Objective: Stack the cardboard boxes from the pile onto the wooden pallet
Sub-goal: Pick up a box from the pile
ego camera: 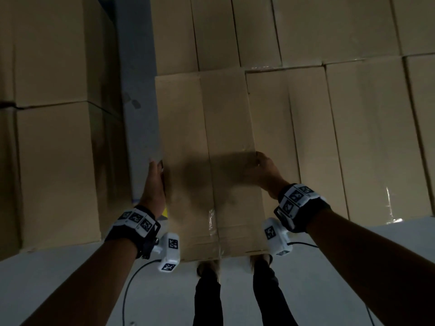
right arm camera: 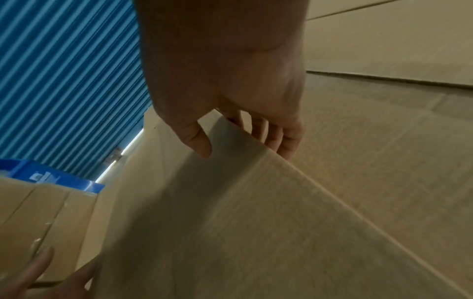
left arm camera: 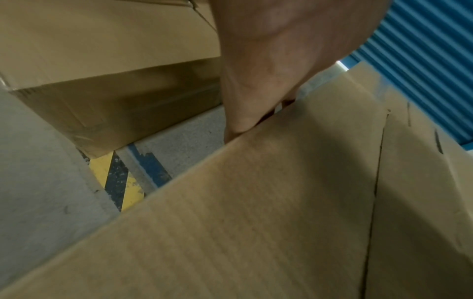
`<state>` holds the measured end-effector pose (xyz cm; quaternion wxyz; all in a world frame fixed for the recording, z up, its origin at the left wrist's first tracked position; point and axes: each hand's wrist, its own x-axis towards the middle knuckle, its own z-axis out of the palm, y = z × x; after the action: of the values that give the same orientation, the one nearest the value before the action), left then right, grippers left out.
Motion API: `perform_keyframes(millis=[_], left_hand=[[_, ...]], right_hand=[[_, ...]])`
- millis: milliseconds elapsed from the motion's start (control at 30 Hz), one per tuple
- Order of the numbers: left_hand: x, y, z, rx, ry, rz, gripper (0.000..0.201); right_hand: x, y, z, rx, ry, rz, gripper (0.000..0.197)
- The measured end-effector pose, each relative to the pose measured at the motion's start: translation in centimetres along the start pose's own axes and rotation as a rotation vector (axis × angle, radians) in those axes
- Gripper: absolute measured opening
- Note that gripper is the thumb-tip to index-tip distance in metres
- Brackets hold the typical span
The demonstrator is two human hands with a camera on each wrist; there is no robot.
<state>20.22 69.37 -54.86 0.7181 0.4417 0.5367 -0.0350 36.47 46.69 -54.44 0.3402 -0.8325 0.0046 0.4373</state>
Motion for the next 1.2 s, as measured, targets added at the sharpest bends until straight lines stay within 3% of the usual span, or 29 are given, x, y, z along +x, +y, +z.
perform_keyframes(millis=[100,167,267,533,767,867,1000,1067,1133,1200], left_hand=[[2.0,-0.6,0.2,0.005,-0.023,-0.05,0.067],[2.4,-0.3,0.6,-0.017,-0.049,-0.084,0.067],[3.1,0.0,1.0,0.013,-0.043,-0.076,0.067],[4.0,-0.1,0.9,0.039,-0.023,-0.054,0.06],[4.1,-1.1,0.7,0.127,0.021,-0.034,0.055],[3.4,-2.3,0.3,0.159,0.014,-0.056,0.065],[5.3,-7.8,-3.2,0.154,0.048,-0.079,0.11],[2.6,-8.2,-2.5,0.225,0.049,-0.117,0.096],[-0.5,-8.8,-1.8,0.394,0.037,0.021,0.073],[-2.9,-10.7,-2.2,0.702,0.107,0.265,0.085]], right_hand=[[1.7,0.1,0.2,-0.287,0.041,-0.082,0.05],[2.5,0.1,0.4,-0.351,0.054,-0.12,0.045],[3.3,0.5,1.2,-0.429,0.062,-0.148,0.055],[3.6,0.9,1.7,-0.47,0.054,-0.128,0.06],[2.2,1.0,1.2,-0.559,0.028,-0.215,0.062],[1.4,1.6,1.5,-0.617,0.046,-0.28,0.064],[-0.4,3.2,2.3,-0.707,0.086,-0.377,0.061],[-1.5,4.7,2.5,-0.777,0.077,-0.392,0.061],[-2.7,6.6,2.7,-0.81,0.071,-0.43,0.072],[-3.8,8.8,2.7,-0.878,0.026,-0.461,0.091]])
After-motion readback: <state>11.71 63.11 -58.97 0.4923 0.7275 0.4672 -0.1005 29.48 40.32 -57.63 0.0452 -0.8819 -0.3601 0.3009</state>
